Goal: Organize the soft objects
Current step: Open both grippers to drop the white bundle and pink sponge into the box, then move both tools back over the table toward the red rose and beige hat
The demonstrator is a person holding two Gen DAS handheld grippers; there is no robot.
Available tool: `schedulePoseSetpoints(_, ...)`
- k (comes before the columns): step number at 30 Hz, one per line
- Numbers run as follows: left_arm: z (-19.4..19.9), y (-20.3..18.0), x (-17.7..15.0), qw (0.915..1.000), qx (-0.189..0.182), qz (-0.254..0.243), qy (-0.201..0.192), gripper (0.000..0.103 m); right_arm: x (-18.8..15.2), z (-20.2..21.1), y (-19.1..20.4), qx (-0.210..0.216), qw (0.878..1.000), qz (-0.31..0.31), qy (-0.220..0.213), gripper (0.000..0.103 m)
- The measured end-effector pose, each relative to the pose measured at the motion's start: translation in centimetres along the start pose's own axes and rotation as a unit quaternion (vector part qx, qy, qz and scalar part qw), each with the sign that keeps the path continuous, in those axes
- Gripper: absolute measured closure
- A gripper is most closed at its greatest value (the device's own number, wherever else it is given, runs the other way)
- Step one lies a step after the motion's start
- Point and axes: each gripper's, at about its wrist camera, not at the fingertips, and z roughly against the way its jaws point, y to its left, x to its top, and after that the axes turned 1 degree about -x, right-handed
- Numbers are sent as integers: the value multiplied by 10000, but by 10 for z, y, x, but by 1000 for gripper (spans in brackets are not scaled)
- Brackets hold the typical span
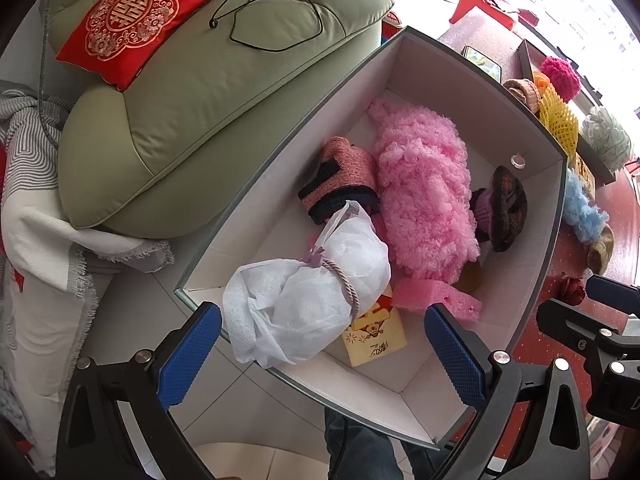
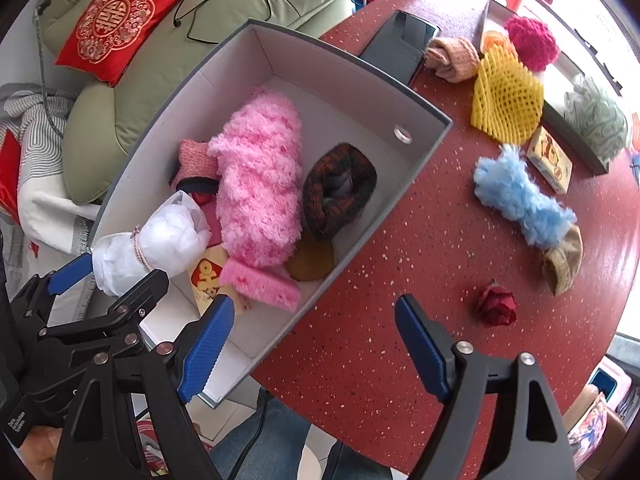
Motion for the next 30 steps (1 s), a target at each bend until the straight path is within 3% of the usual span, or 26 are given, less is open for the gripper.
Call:
schedulePoseSetpoints(7,3,-22,-5,9992,174,-349,76,1,-21,1,-36,15,9990,-446,16,18)
schedulePoseSetpoints(16,12,-82,-10,9941,69,-1081,115,1,-65,-1,-114,54,9884,-1519,25,18)
schedulePoseSetpoints(23,24,-153,-25,9808,-36,-1951,25,1,-112,-6,-189,95,9693,-2456,62,18)
schedulePoseSetpoints(27,17,-195,-40,9708,-193,-2385,185,1,-136,-12,-226,135,9559,-2932,114,18)
schedulePoseSetpoints(30,3,-228,-49,9623,-50,-2701,319,1,-153,-16,-247,156,9477,-3183,155,18)
